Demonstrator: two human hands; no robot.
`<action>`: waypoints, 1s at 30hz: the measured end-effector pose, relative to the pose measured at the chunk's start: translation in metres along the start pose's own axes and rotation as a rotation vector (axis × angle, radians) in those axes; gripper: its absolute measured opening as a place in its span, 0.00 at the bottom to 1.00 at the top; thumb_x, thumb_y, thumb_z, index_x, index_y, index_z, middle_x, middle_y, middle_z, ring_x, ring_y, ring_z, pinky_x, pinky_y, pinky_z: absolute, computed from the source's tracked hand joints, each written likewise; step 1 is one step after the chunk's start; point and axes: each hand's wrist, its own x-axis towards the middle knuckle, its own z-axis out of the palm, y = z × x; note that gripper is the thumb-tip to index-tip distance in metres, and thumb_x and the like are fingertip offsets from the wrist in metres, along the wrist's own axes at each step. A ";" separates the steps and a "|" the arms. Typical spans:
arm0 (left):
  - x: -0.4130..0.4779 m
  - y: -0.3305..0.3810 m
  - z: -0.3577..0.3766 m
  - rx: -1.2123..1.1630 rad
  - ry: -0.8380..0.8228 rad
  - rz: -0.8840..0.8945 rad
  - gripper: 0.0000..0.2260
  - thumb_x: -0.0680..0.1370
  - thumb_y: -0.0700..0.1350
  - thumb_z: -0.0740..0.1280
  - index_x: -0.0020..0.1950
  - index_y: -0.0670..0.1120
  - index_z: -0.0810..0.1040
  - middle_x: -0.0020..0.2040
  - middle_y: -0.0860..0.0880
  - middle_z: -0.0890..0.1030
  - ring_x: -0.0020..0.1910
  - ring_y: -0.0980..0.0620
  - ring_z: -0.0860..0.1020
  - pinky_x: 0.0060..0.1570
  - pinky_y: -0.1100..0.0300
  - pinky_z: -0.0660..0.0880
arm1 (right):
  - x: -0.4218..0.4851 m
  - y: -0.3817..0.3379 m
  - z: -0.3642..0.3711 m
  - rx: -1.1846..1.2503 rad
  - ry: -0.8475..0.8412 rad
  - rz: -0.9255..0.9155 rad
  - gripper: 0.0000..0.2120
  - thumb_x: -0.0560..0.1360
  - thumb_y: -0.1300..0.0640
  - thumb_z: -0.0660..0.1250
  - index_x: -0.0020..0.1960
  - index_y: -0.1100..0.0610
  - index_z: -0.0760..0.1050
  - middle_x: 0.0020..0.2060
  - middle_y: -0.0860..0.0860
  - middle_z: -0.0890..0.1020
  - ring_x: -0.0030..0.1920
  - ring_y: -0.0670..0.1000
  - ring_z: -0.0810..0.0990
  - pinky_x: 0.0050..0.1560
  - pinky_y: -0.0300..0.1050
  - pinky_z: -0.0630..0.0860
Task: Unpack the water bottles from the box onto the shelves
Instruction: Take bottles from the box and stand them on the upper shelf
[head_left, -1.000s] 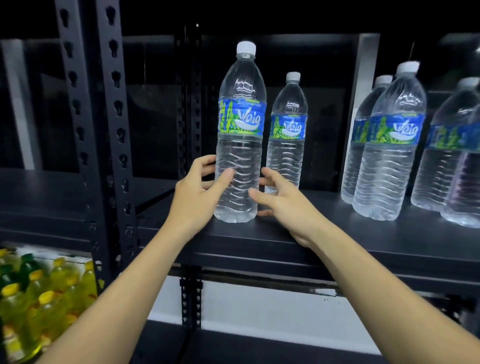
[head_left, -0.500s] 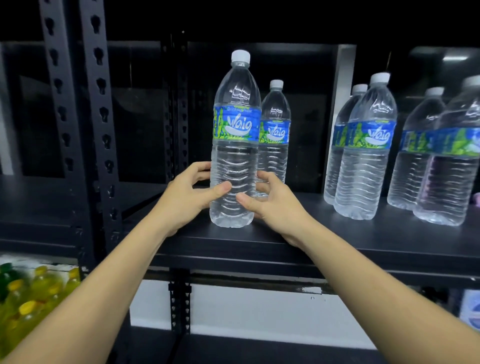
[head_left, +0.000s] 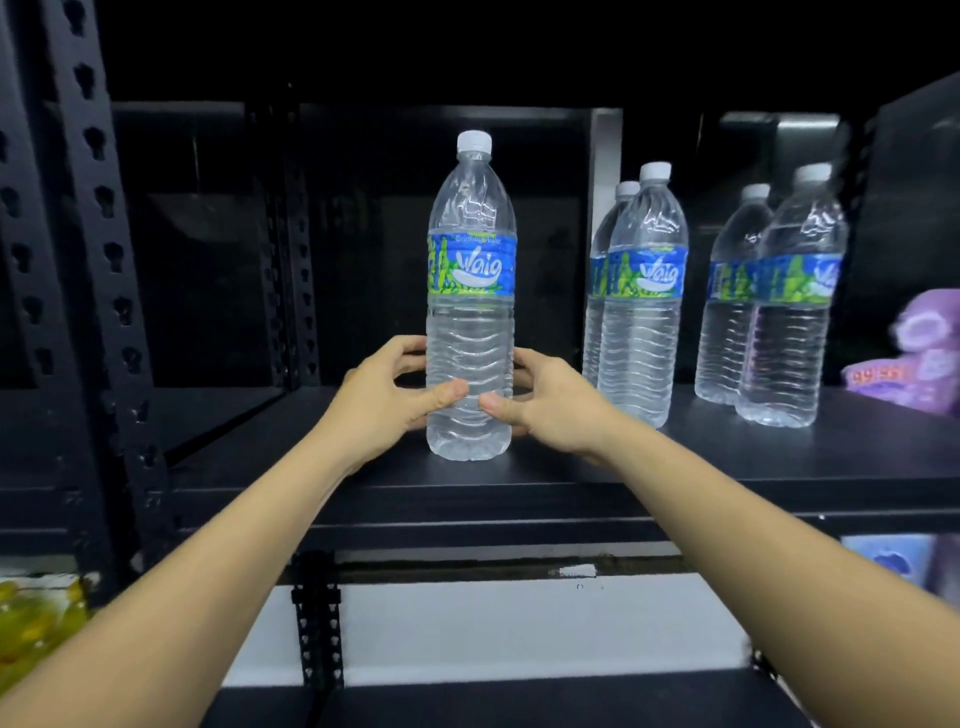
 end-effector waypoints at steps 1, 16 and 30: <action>0.002 -0.001 0.004 0.006 0.006 -0.002 0.33 0.65 0.56 0.80 0.68 0.53 0.75 0.63 0.54 0.81 0.57 0.51 0.85 0.54 0.50 0.84 | 0.002 0.003 -0.002 -0.003 -0.002 0.005 0.20 0.76 0.56 0.75 0.63 0.41 0.75 0.60 0.46 0.85 0.58 0.51 0.85 0.64 0.59 0.80; 0.032 -0.009 0.020 -0.006 -0.022 -0.050 0.24 0.75 0.45 0.77 0.69 0.52 0.73 0.63 0.55 0.82 0.56 0.56 0.84 0.44 0.61 0.83 | 0.033 0.022 -0.014 -0.063 0.007 0.089 0.22 0.77 0.57 0.74 0.69 0.50 0.75 0.59 0.47 0.85 0.59 0.51 0.84 0.65 0.59 0.79; 0.042 -0.034 0.025 0.042 0.066 -0.003 0.24 0.74 0.52 0.77 0.67 0.65 0.75 0.63 0.59 0.83 0.59 0.59 0.83 0.63 0.46 0.79 | 0.041 0.028 -0.012 -0.080 -0.008 0.094 0.24 0.80 0.58 0.71 0.74 0.50 0.72 0.65 0.48 0.82 0.64 0.52 0.81 0.68 0.59 0.77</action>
